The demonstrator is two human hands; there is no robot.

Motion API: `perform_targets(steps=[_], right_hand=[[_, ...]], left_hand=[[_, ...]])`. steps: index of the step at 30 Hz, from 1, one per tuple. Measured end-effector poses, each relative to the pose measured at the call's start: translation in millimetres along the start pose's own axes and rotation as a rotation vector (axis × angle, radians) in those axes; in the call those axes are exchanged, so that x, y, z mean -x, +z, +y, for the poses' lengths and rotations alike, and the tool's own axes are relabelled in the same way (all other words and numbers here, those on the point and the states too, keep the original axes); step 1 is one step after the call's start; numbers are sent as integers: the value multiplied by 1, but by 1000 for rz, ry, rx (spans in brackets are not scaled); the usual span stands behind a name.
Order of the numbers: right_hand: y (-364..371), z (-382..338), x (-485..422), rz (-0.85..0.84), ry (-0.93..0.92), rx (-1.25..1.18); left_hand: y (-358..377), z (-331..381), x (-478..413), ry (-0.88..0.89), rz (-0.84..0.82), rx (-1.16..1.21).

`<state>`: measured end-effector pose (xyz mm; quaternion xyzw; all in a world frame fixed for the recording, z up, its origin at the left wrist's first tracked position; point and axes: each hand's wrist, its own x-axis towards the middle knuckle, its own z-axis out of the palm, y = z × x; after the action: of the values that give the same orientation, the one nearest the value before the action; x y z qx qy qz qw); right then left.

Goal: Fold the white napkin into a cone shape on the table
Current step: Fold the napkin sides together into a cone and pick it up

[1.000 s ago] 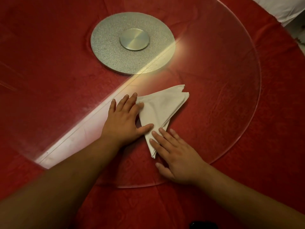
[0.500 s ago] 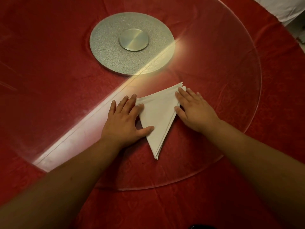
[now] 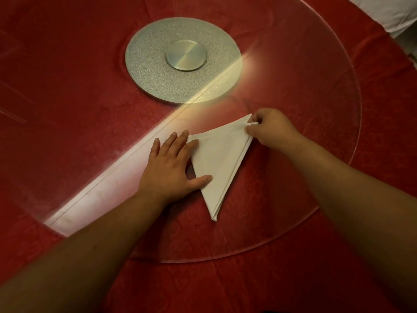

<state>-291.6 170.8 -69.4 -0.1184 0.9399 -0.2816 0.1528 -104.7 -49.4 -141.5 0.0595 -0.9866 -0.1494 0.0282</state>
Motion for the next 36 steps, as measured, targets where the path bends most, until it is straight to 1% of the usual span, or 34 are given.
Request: perform_targets(steps=[2, 4, 6, 8, 11, 13, 16, 18, 20, 21, 26, 30, 33, 35, 36], right_hand=[[-8, -6, -1, -16, -121, 57], [-15, -13, -5, -64, -183, 111], [-18, -16, -11, -123, -166, 153], [-19, -16, -18, -177, -93, 208], [-19, -15, -23, -259, -26, 326], [-20, -14, -24, -284, -39, 354], [-23, -19, -23, -297, -150, 401], [-25, -23, -25, -298, -255, 478], [-26, -25, -27, -319, -332, 554], [-27, -26, -29, -338, -342, 574], [-34, -30, -41, -424, -248, 592], [-42, -32, -47, -557, -174, 597], [-47, -28, -46, -610, -109, 517], [-49, -27, -44, -608, -73, 436], [-50, -27, -43, -600, -71, 432]], left_hand=[[-1, 1, 0, 0, -6, 8], [-2, 1, 0, -6, -13, 26], [-4, 0, -2, -34, -15, 70], [-8, -1, -8, -54, 2, 113], [-13, 2, -27, -31, 14, 133], [-15, 8, -45, -2, -20, 143], [-16, 17, -67, 18, -99, 78], [-15, 18, -73, 7, -136, 64], [-14, 17, -73, -3, -141, 73], [-14, 17, -72, -3, -138, 74], [-14, 16, -72, -6, -134, 74], [-16, 17, -74, -7, -134, 79], [-18, 18, -74, -8, -140, 87], [-19, 20, -74, -6, -147, 84], [-20, 21, -74, -4, -150, 83]])
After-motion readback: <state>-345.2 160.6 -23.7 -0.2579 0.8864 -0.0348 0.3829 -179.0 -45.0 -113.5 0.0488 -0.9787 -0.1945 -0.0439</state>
